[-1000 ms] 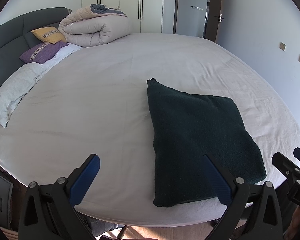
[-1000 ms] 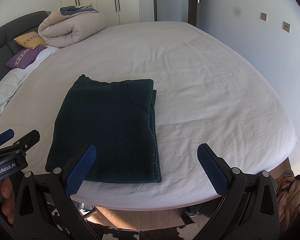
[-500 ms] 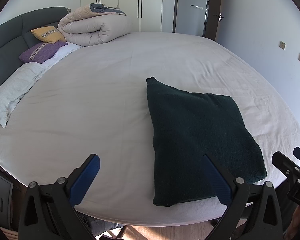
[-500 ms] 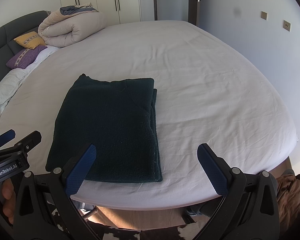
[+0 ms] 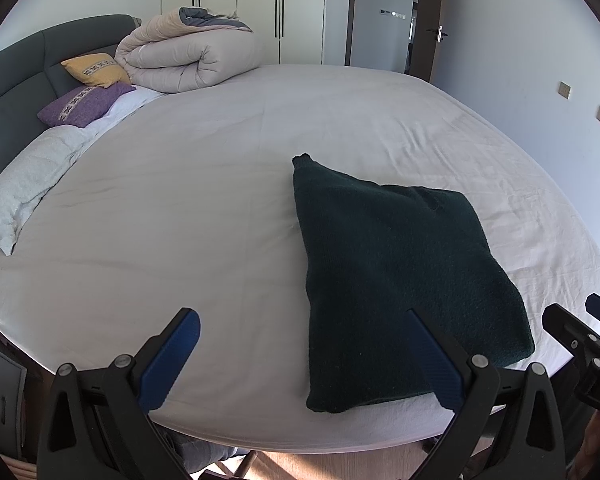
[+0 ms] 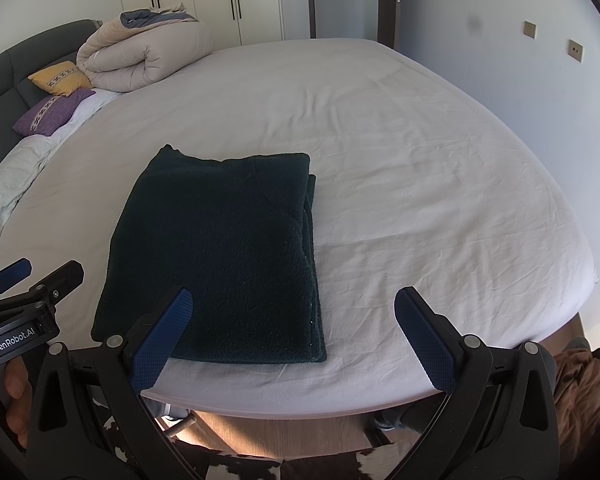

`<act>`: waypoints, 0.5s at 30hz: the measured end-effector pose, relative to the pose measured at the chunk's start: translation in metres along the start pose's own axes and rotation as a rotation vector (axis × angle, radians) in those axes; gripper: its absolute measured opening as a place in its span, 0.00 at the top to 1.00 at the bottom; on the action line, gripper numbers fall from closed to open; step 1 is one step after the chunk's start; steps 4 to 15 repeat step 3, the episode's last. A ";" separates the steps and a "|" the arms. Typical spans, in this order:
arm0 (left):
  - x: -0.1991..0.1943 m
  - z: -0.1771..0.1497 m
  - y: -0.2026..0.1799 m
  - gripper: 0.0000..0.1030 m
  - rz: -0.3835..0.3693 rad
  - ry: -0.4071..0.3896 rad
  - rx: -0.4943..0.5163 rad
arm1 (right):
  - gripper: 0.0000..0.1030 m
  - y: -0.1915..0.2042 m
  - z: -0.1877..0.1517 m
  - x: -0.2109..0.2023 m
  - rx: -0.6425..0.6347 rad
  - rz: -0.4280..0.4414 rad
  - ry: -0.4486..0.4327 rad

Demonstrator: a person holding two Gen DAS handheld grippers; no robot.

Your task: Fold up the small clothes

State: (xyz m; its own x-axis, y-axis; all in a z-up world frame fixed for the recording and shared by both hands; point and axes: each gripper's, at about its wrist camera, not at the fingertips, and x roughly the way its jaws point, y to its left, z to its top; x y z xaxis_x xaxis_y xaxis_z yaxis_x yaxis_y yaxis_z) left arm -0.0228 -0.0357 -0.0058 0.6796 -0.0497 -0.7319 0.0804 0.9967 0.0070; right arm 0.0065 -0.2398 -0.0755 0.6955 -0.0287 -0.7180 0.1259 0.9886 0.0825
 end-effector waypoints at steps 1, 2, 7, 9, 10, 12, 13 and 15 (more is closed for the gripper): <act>0.000 0.000 0.000 0.00 0.001 0.001 0.003 | 0.00 -0.001 0.001 0.001 -0.001 0.001 0.002; 0.000 0.000 0.000 0.00 -0.002 0.002 0.002 | 0.00 -0.001 0.001 0.001 -0.002 0.002 0.004; 0.001 0.001 0.000 0.00 -0.004 0.002 0.001 | 0.00 0.000 0.001 0.001 -0.002 0.003 0.006; 0.001 0.001 0.000 0.00 -0.004 0.002 0.001 | 0.00 0.000 0.001 0.001 -0.002 0.003 0.006; 0.001 0.001 0.000 0.00 -0.004 0.002 0.001 | 0.00 0.000 0.001 0.001 -0.002 0.003 0.006; 0.001 0.001 0.000 0.00 -0.004 0.002 0.001 | 0.00 0.000 0.001 0.001 -0.002 0.003 0.006; 0.001 0.001 0.000 0.00 -0.004 0.002 0.001 | 0.00 0.000 0.001 0.001 -0.002 0.003 0.006; 0.001 0.001 0.000 0.00 -0.004 0.002 0.001 | 0.00 0.000 0.001 0.001 -0.002 0.003 0.006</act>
